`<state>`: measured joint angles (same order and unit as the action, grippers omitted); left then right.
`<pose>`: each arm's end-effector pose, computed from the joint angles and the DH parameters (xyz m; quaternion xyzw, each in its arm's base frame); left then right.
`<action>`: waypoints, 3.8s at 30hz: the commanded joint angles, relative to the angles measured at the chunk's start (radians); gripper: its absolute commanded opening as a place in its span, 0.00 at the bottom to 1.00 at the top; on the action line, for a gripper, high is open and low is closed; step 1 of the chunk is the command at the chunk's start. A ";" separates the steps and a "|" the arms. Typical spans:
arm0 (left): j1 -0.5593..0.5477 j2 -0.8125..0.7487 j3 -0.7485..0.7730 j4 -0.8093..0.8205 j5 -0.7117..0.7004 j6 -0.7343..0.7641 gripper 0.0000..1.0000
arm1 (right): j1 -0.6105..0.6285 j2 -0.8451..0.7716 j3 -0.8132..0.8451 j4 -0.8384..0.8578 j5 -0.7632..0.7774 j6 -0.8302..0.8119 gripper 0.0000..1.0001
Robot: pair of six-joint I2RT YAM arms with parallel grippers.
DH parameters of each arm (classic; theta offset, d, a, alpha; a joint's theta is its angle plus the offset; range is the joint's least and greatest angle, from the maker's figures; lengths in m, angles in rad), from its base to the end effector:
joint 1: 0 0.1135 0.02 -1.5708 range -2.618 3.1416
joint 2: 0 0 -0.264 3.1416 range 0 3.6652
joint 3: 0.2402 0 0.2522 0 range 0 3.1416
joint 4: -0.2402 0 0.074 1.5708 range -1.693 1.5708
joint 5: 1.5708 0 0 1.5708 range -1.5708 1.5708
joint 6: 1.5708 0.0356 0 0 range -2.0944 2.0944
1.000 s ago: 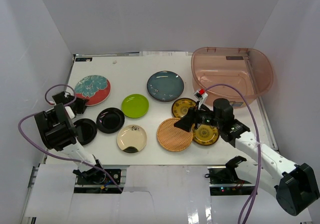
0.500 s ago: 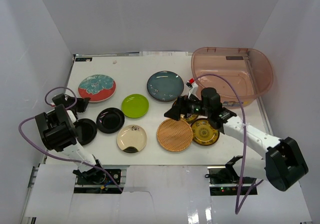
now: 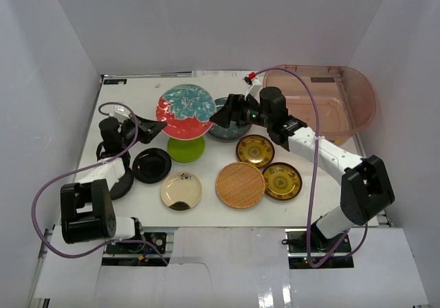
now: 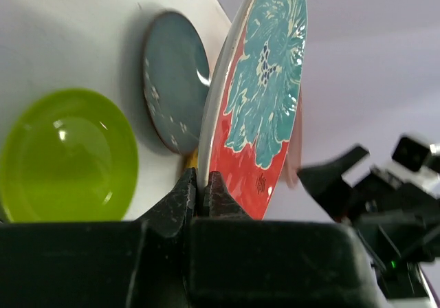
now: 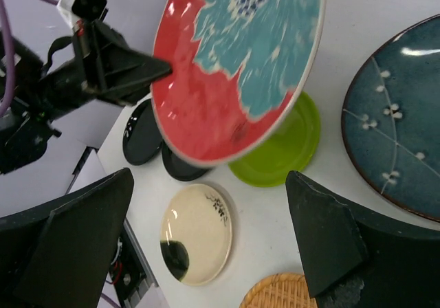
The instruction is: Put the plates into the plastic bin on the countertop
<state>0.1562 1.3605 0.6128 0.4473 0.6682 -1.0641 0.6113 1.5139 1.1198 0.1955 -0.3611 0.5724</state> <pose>0.2827 0.0222 0.2190 -0.2763 0.7347 -0.4830 0.3880 0.2871 0.2166 0.3172 -0.1285 0.7588 0.4630 0.4397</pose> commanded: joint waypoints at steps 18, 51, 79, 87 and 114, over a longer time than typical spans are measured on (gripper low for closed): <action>-0.204 -0.047 0.079 0.119 0.251 -0.042 0.02 | -0.131 0.036 -0.071 0.084 -0.044 0.147 0.21; -0.369 1.000 1.393 -0.992 -0.211 0.610 0.72 | -0.903 0.069 0.070 -0.192 0.116 -0.049 0.09; -0.376 1.033 1.294 -0.923 0.004 0.592 0.00 | -0.725 0.091 0.288 -0.452 0.383 -0.292 0.90; -0.362 0.778 1.092 -0.652 0.131 0.419 0.00 | -0.726 0.072 0.216 -0.441 0.331 -0.302 0.91; -0.351 0.105 0.493 -0.074 0.324 0.108 0.02 | -0.303 -0.116 -0.041 0.004 -0.179 0.033 0.12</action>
<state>-0.1967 1.5875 1.0782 0.2504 0.8955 -0.8917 0.3149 1.4200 1.1049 0.0654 -0.4953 0.5247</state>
